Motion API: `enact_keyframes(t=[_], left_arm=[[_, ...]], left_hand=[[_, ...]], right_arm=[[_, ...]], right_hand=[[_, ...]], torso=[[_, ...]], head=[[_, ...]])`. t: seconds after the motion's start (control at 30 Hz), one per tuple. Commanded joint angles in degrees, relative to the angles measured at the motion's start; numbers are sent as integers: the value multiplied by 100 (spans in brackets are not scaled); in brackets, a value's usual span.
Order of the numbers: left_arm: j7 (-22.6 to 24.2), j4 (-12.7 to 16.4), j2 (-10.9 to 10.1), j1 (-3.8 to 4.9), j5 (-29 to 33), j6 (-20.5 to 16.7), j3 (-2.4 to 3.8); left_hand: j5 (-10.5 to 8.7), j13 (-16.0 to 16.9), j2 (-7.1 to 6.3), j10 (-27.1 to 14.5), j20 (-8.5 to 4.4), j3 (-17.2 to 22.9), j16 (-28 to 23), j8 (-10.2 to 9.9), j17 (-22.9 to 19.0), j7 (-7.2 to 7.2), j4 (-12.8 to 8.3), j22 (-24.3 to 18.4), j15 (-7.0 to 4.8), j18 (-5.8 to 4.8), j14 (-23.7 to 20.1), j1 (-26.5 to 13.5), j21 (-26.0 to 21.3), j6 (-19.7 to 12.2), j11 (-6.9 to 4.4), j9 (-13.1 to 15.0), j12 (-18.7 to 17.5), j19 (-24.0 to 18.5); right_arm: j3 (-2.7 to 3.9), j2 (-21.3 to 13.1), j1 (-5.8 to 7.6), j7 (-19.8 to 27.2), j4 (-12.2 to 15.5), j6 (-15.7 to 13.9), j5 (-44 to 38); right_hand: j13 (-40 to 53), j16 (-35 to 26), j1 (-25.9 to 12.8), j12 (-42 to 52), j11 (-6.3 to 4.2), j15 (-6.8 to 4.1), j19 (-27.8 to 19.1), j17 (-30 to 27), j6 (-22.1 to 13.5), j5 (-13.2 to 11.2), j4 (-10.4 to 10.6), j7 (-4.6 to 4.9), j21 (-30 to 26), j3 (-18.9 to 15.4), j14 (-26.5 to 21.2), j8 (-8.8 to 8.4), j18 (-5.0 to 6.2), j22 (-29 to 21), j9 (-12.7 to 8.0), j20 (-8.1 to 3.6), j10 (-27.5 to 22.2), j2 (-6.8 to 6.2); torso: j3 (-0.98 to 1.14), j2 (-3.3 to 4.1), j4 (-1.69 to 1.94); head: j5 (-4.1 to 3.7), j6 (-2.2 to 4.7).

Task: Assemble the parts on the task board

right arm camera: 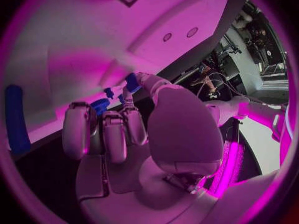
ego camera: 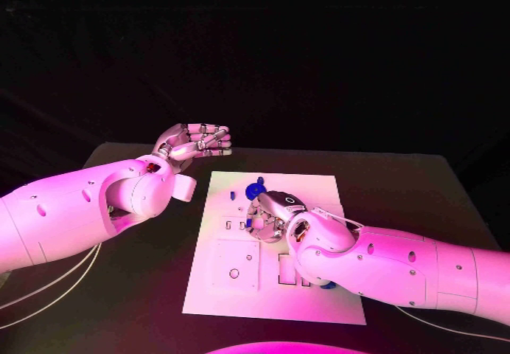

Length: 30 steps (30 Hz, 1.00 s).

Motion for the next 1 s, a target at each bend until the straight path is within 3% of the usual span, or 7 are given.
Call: enact_keyframes(t=[0.03, 0.33, 0.47, 0.63, 0.8, 1.0], left_arm=[[26, 5, 8, 5, -20, 99, 4], [18, 0, 8, 5, -20, 105, 4], [8, -1, 7, 5, -20, 109, 3], [4, -2, 8, 5, -21, 111, 3], [3, -6, 9, 5, -23, 111, 3], [-76, -34, 21, 4, -100, 100, -1]], left_hand=[[-26, 0, -1, -31, 11, 36, -21, -18, 9, 212, 2, -8, 17, 74, -13, 3, -25, -46, 28, -10, -32, -34], [-26, 0, -1, -31, 11, 36, -21, -18, 9, 212, 2, -8, 17, 74, -13, 3, -25, -46, 28, -10, -32, -34], [-25, 0, 1, -38, 13, 45, -34, -22, 13, 214, -5, -12, 20, 73, -15, 5, -29, -51, 30, -11, -32, -38], [-26, -1, 0, -43, 13, 44, -37, -25, 14, 217, -3, -13, 21, 73, -18, 0, -31, -56, 33, -12, -35, -39], [-26, -1, 0, -43, 13, 44, -37, -25, 14, 217, -3, -13, 21, 73, -18, 0, -31, -56, 33, -12, -35, -39], [-27, -3, -5, -64, 13, 42, -43, -34, 20, 223, -2, -13, 22, 74, -12, -8, -31, -71, 39, -15, -41, -38]], right_arm=[[-5, 4, -9, 37, -4, 96, -65], [-6, 9, -9, 111, -6, 111, -1], [-7, 11, -9, 144, 1, 121, 32], [-8, -2, -9, 159, 24, 93, 44], [-7, -67, -9, 181, 133, -15, 43], [6, -299, 22, 361, 392, -322, 93]], right_hand=[[309, 10, -56, -37, 12, -7, -35, 1235, -73, 35, 21, 8, -51, -26, 535, -40, 16, 267, -20, 11, -66, -27], [93, -14, -98, -239, 128, 91, -114, 1175, -426, 39, 82, 140, -207, -116, 519, -214, 46, 157, -125, 92, -269, -162], [-2, -28, -134, -322, 188, 146, -143, 1140, -641, 36, 162, 199, -277, -330, 509, -338, 60, 115, -201, 146, -361, -221], [-128, -43, 131, -413, 239, 193, -169, 1111, -783, 63, 426, 250, -382, -1180, 501, -435, 79, 66, -325, 204, -482, -44], [-174, -52, 314, -436, 253, 205, -172, 1095, -814, 72, 674, 266, -428, -1678, 496, -457, 84, 53, -391, 215, -516, 23], [-206, -57, 380, -449, 267, 217, -174, 1089, -848, 80, 699, 280, -461, -2073, 495, -475, 89, 46, -444, 223, -536, 112]], torso=[[1, -3, 1], [-1, -1, -2], [-1, 0, -3], [-2, -2, 0], [3, -2, 6], [3, -19, -8]], head=[[0, -1], [6, 0], [9, 1], [10, 2], [21, -3], [41, 5]])
